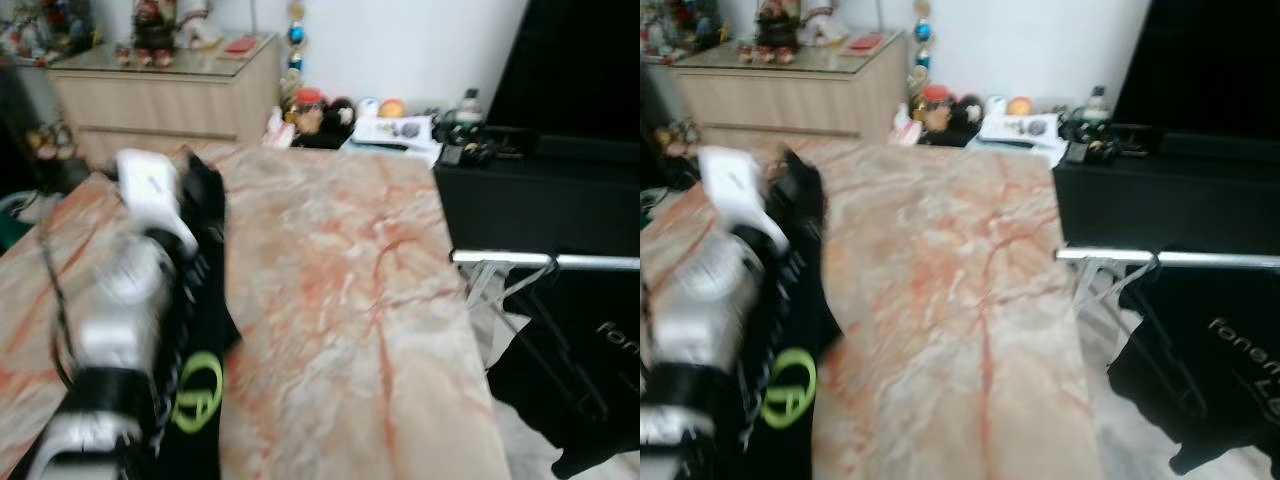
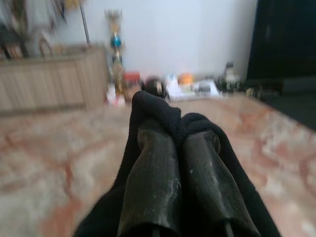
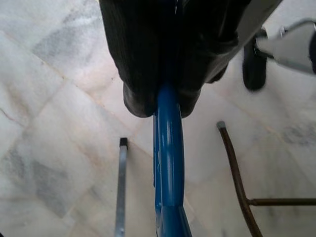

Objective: Hang hanger

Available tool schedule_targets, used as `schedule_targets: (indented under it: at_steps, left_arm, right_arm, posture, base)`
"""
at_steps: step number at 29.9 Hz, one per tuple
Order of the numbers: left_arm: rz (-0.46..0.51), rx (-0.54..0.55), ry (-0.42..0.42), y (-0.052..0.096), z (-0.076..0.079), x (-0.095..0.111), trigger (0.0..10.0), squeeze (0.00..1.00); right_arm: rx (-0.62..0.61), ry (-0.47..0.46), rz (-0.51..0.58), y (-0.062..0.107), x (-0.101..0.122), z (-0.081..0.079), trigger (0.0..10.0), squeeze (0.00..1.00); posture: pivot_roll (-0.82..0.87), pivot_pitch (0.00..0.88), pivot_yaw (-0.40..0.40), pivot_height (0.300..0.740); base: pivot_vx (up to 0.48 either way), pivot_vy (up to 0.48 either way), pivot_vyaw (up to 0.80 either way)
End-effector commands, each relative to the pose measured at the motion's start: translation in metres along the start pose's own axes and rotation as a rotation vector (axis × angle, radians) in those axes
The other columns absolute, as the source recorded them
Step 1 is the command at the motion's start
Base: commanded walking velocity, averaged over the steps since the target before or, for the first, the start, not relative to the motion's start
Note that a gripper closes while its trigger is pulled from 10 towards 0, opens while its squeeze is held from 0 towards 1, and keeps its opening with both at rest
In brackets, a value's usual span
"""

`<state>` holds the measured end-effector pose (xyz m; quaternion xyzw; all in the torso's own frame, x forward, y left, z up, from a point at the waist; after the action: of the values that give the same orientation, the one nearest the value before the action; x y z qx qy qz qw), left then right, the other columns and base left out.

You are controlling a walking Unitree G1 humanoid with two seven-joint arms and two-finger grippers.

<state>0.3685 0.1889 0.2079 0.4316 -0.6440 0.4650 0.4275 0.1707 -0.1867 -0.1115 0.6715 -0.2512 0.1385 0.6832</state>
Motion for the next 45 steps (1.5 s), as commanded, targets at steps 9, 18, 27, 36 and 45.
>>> schedule_targets:
  at_steps: [9, 18, 27, 36, 45]
  left_arm:
    - [-0.183, -0.019, -0.028, 0.044, 0.001, -0.042, 10.0, 1.00]
    - [-0.230, -0.066, -0.007, 0.089, 0.011, -0.051, 10.0, 1.00]
    - [-0.223, -0.007, -0.006, 0.097, 0.011, -0.049, 10.0, 0.00]
    - [-0.207, -0.028, -0.023, 0.088, 0.019, -0.049, 10.0, 0.00]
    - [-0.211, -0.027, -0.025, 0.088, 0.019, -0.049, 10.0, 0.00]
  right_arm:
    - [0.000, -0.009, 0.016, 0.001, 0.003, 0.009, 10.0, 0.00]
    - [-0.009, -0.017, 0.018, 0.001, 0.004, 0.016, 10.0, 0.00]
    - [-0.002, -0.042, 0.028, -0.001, 0.007, -0.003, 10.0, 0.00]
    - [-0.003, -0.083, 0.020, -0.002, 0.010, -0.011, 10.0, 0.00]
    - [-0.016, -0.090, 0.033, -0.002, 0.014, 0.003, 10.0, 0.00]
  posture:
    - [0.16, 0.000, 0.011, 0.740]
    - [0.16, 0.000, 0.021, 0.740]
    - [0.16, 0.000, 0.012, 0.740]
    - [0.15, 0.000, 0.015, 0.740]
    - [0.16, 0.000, 0.012, 0.740]
  base:
    - [0.000, 0.000, 0.00]
    - [0.000, 0.000, 0.00]
    - [0.000, 0.000, 0.00]
    - [0.000, -0.320, -0.21]
    - [0.000, -0.480, -0.28]
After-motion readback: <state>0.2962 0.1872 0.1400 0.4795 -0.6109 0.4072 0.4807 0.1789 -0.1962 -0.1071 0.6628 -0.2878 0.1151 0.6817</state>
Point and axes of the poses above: a point about 5 cm out from each wrist's last joint towards the gripper, its own y axis pointing back from the gripper into the wrist, its own x axis along the axis of the wrist's last joint, z = x × y, the point moved 2 cm from there along -y, pointing out of the wrist towards the gripper, and after that the axes turned 7 degrees about -y, right-handed, at the moved point
